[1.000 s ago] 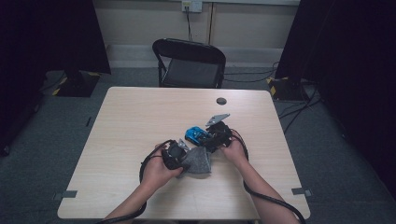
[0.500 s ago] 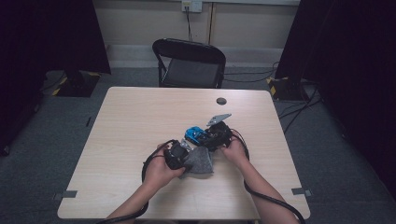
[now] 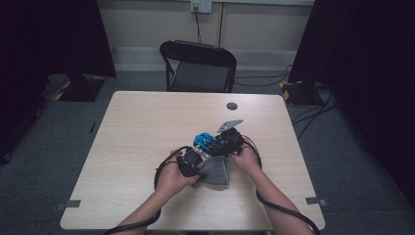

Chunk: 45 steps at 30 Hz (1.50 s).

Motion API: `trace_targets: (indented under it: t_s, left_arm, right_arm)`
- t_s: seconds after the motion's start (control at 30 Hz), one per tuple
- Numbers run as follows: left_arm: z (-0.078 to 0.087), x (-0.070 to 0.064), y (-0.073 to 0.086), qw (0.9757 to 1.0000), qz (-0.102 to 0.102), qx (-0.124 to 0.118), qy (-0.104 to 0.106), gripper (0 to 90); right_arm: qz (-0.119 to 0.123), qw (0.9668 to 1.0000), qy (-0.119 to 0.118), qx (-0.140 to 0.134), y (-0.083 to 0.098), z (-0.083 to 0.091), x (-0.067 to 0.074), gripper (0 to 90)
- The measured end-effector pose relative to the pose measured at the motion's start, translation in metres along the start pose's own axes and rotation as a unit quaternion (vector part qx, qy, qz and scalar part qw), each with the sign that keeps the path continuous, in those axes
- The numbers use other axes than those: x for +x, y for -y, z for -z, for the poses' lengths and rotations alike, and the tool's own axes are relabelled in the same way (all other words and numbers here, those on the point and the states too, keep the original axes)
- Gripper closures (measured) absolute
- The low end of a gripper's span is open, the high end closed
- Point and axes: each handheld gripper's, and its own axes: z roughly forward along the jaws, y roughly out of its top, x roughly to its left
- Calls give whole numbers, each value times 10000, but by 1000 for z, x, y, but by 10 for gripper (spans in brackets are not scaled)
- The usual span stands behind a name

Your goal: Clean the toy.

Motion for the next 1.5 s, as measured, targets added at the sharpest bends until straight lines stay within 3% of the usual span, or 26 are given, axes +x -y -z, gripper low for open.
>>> trace_targets:
  t_s: [0.63,0.97,1.17,1.3,1.5]
  left_arm:
    - [10,28,12,9989,341,-8,-318,712]
    - [17,48,17,9971,580,7,-484,715]
    - [24,63,20,9944,734,56,-759,716]
    - [26,72,24,9929,906,15,-771,717]
    - [28,79,23,9914,989,3,-853,717]
  right_arm:
    - [1,10000,39,16,-1,0,1,383]
    - [13,10000,64,29,-1,-1,2,384]
    - [36,10000,71,37,-1,0,2,385]
    - [13,10000,62,18,-1,0,2,385]
    - [28,10000,71,25,-1,0,2,385]
